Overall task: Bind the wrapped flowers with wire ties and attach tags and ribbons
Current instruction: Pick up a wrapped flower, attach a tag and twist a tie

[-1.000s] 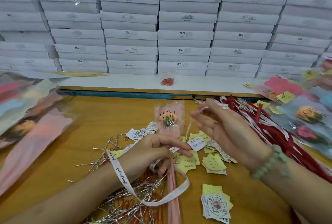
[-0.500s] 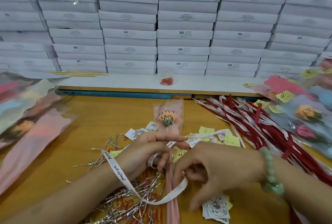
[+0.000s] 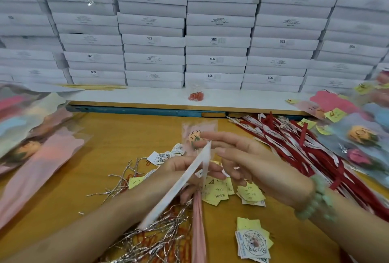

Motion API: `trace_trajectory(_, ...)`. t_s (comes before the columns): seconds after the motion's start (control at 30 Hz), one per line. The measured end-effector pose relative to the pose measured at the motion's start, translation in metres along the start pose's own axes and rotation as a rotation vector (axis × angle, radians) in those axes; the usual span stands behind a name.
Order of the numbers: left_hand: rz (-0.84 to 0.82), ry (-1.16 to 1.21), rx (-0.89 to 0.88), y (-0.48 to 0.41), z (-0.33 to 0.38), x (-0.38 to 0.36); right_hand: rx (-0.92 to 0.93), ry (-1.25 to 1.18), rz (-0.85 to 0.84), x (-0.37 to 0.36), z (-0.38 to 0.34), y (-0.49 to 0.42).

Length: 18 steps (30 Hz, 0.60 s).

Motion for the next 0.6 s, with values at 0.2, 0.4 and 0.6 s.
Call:
trace_trajectory(0.2, 0.017, -0.086, -0.058, 0.002, -0.002, 0.006, 0.079, 0.15, 0.168, 0.015, -0.003, 0.001)
trace_trajectory(0.4, -0.076, -0.045, -0.057, 0.001, 0.002, -0.004, 0.16, 0.217, 0.294, 0.03, -0.01, 0.001)
trace_trajectory(0.6, -0.055, 0.058, -0.076, 0.002, 0.003, 0.0, 0.095, 0.668, 0.43, 0.045, -0.003, 0.0)
Point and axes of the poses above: each hand's wrist, its own y-axis away from the middle knuckle, its own x-axis out of the back of the hand, z = x × y, the point moved 10 cm from there along -y, towards the middle knuckle, and after that the axes turned 11 degrees about -x, right-handed, at the moved point
